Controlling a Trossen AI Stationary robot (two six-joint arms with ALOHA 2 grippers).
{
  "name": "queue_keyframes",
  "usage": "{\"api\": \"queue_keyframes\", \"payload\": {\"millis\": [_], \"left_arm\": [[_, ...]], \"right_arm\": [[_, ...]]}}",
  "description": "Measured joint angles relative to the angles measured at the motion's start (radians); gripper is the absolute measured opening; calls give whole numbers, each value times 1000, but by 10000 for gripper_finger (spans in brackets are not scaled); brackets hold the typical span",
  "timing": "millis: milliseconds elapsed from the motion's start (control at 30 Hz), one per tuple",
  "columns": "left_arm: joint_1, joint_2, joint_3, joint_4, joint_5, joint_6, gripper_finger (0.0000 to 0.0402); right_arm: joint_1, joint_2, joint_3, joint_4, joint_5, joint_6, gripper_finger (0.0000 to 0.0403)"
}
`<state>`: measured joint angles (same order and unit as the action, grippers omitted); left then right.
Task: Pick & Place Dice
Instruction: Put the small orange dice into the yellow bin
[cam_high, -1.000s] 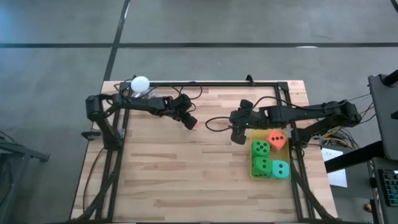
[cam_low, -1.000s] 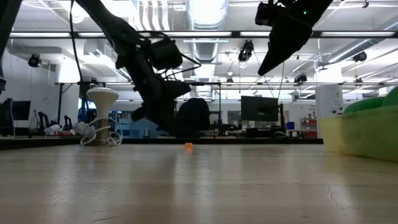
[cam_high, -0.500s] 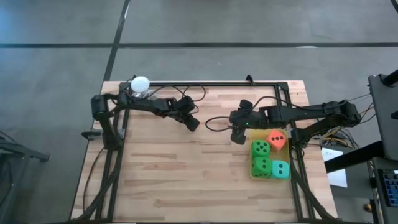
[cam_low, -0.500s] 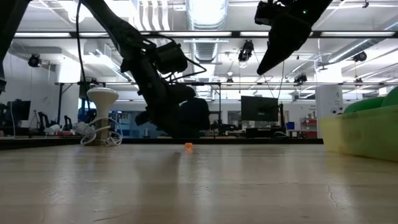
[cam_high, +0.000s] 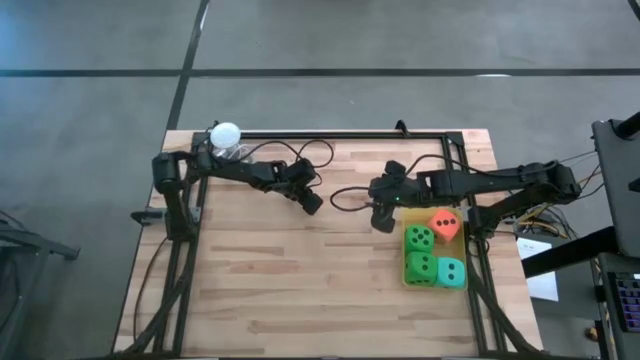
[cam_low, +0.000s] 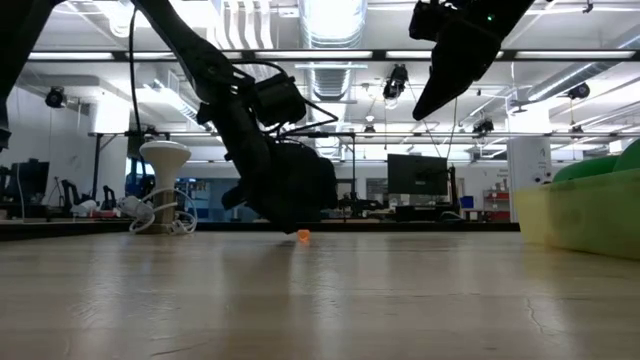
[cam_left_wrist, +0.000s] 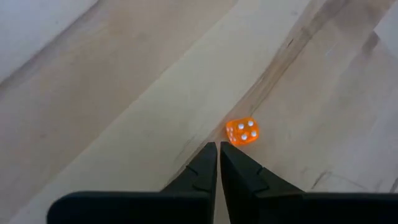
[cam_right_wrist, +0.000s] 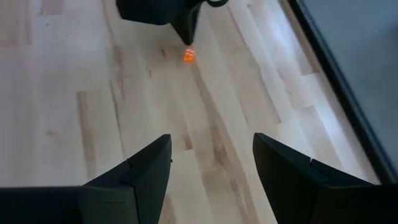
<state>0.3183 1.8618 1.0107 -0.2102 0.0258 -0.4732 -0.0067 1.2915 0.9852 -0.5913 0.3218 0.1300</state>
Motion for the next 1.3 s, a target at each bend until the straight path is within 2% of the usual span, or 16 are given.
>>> {"api": "queue_keyframes", "payload": {"millis": [267,633,900,1000,1100,1300], "left_arm": [[-1,20,8,34,5,0,25],[-14,41,8,140,79,5,25],[-16,30,6,129,102,7,25],[-16,-7,5,113,124,4,25],[-14,-67,5,101,125,30,25],[-17,-263,-55,81,98,111,26]], "right_arm": [[0,0,0,0,-36,1,221],[0,0,0,1,-37,1,221],[0,1,0,6,-45,58,221],[0,15,0,12,-45,66,221],[8,60,0,65,-58,-16,221],[2,213,6,183,-106,-130,221]]}}
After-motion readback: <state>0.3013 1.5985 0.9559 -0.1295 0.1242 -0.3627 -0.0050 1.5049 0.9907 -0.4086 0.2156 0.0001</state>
